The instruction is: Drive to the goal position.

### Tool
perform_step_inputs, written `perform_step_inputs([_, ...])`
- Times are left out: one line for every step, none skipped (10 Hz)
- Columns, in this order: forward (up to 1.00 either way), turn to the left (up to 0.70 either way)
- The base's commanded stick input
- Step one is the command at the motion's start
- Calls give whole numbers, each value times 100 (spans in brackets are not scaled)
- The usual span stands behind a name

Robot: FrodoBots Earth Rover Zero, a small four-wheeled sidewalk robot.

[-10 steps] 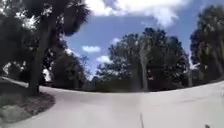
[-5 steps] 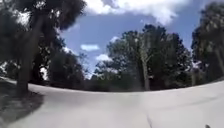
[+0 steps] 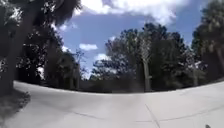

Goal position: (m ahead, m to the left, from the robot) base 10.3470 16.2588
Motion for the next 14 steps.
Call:
perform_step_inputs([100, 40])
perform_step_inputs([100, 40])
perform_step_inputs([100, 40])
perform_step_inputs([100, 40])
perform_step_inputs([100, 40])
perform_step_inputs([100, 40])
perform_step_inputs([100, 40])
perform_step_inputs([100, 40])
perform_step_inputs([100, 40])
perform_step_inputs([100, 40])
perform_step_inputs([100, 40])
perform_step_inputs([100, 40])
perform_step_inputs([100, 40])
perform_step_inputs([100, 40])
